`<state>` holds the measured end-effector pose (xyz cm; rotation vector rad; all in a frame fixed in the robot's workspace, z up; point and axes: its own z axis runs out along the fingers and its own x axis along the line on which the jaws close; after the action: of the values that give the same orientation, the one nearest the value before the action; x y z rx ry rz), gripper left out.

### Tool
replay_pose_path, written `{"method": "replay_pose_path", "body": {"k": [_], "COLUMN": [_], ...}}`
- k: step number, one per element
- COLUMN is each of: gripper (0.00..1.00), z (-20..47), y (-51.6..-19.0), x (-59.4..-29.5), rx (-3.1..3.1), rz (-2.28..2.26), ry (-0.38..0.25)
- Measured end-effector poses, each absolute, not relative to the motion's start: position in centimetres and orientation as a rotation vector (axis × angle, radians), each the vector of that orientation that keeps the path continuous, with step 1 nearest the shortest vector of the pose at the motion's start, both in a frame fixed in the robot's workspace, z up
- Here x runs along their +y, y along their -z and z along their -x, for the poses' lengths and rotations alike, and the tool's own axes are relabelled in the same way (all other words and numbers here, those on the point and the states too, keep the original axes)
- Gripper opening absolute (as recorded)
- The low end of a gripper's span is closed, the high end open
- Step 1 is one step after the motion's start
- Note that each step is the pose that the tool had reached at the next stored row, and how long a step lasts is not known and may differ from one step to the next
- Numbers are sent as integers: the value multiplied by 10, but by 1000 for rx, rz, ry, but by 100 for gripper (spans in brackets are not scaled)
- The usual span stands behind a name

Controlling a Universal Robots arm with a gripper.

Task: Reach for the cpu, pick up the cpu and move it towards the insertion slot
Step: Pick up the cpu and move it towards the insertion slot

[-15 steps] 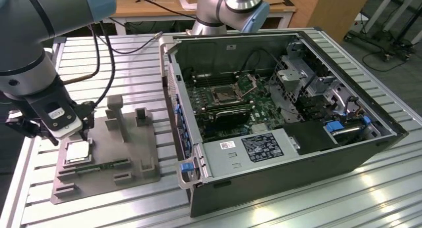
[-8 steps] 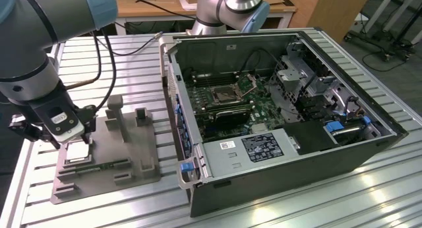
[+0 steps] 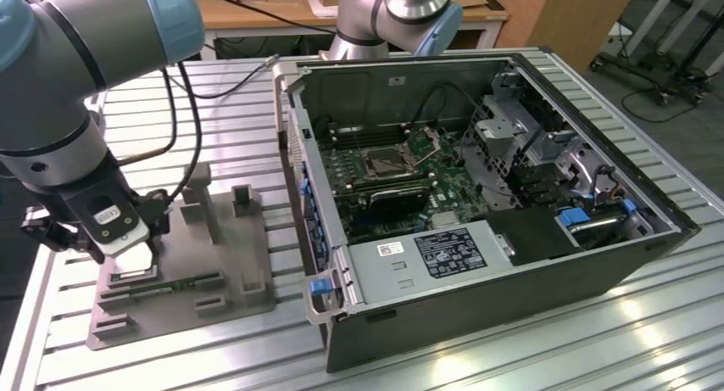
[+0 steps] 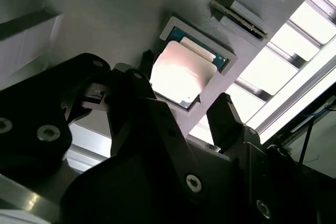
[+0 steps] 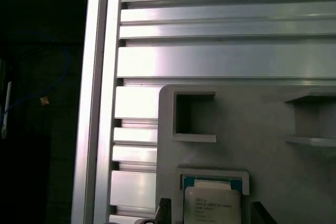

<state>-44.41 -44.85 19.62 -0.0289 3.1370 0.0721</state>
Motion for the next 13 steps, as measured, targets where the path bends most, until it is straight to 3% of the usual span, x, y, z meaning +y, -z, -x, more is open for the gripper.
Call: {"method": "replay_pose_path", "body": {"k": [13], "gripper": [68], "z": [443], "y": [-182], "x": [-450], "rx": [3137], "rz": [5], "ry": [-69]}}
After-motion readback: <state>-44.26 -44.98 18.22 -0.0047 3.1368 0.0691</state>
